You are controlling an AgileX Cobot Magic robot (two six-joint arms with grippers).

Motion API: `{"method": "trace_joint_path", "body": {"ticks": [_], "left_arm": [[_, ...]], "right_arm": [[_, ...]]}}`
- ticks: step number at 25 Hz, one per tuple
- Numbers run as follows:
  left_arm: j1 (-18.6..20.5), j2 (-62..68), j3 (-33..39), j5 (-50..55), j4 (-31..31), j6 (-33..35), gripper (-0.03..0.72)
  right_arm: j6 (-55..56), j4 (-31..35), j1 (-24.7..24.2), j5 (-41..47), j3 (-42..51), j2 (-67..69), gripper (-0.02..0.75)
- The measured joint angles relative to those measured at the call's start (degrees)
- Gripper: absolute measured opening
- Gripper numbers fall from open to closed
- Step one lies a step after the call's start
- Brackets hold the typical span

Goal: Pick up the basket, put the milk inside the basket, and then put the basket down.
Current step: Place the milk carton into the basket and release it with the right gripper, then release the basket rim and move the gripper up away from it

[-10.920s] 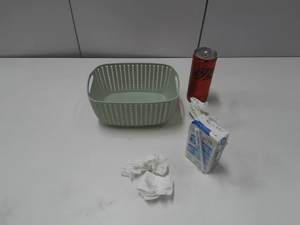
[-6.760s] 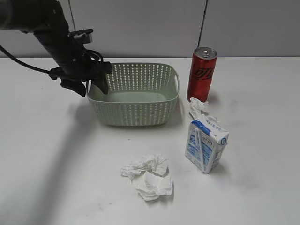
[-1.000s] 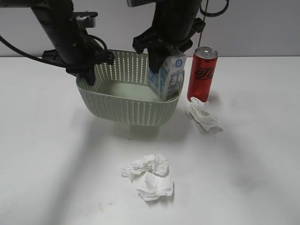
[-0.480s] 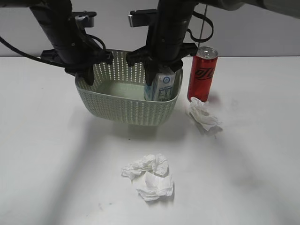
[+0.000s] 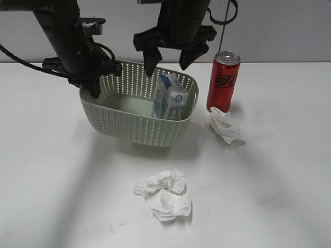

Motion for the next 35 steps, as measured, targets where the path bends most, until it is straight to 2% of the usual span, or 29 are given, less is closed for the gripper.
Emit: {"method": "trace_joint_path", "body": {"ticks": [6,11,16,19,22,31,35], "left_arm": [[2.1,0.0,0.0,2.0,-4.5,0.0,0.0],[2.7,-0.1,0.0,3.3,-5.5,0.0,0.0],[2.7,-0.2,0.0,4.6,-7.9,0.0,0.0],[2.7,-0.3,0.0,5.5,-7.9,0.0,0.0],[2.7,-0.9,0.0,5.8,-8.6,0.1,0.0],[3.5,-1.4,0.0,5.9,-10.6,0.1,0.0],[3.5,-1.4,0.0,5.6,-10.7,0.1,0.0]], "right_arm": [[-4.1,0.8,-3.7,0.6,-0.3,-7.1,0.635],[-7.4,2.6,-10.5,0.6,2.7,-13.0,0.624],[-8.1,2.7,-19.3,0.6,9.5,-17.2,0.611],[-8.5,2.0,-23.3,0.6,15.5,-20.5,0.602],[-9.5,1.4,-25.3,0.6,22.0,-25.2,0.595],[-10.1,-0.4,-25.7,0.6,48.6,-49.0,0.594],[-10.1,-0.4,-25.7,-2.7,62.0,-61.7,0.594]]}}
